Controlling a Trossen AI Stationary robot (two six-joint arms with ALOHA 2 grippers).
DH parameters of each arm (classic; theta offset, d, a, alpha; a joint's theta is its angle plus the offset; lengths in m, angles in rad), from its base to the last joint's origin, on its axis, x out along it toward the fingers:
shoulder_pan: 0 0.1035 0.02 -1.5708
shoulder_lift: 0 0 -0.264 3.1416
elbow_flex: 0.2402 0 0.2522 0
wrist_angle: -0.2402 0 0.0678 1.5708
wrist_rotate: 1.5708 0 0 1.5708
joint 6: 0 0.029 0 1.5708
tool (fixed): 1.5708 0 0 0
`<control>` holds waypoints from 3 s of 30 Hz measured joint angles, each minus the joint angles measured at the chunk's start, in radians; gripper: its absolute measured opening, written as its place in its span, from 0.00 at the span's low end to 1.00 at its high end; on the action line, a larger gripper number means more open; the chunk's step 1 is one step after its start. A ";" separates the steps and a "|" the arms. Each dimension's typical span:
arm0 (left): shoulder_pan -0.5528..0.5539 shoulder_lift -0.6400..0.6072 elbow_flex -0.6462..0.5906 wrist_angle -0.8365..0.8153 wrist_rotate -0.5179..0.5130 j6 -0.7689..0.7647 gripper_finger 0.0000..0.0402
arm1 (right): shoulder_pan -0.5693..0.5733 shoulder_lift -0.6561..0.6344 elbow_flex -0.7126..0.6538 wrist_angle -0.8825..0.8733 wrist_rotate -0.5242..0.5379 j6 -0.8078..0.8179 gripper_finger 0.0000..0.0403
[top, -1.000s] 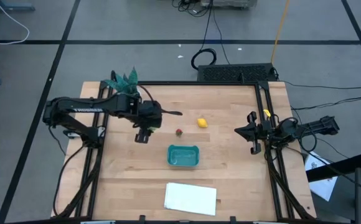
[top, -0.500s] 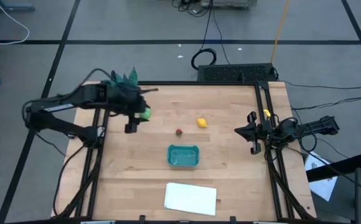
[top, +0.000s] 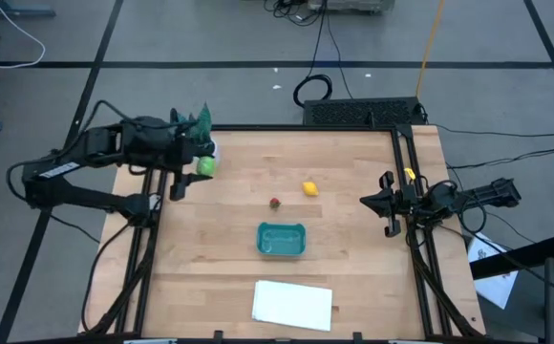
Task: Pick and placing Produce into tupperware
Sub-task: Put the cabbage into the blue bin
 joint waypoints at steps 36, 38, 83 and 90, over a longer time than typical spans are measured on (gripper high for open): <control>-0.008 -0.270 -0.333 0.260 -0.084 -0.300 0.59 | 0.000 0.000 0.000 0.003 0.000 0.000 0.00; -0.009 -0.279 -0.361 0.300 -0.083 -0.327 0.59 | 0.000 0.000 0.000 0.003 0.000 0.000 0.00; -0.026 -0.225 -0.617 0.811 0.019 -0.453 0.59 | 0.000 0.000 0.000 -0.001 0.000 0.001 0.00; -0.026 -0.078 -0.604 0.924 0.104 -0.456 0.59 | 0.000 0.000 0.000 0.005 0.000 0.001 0.00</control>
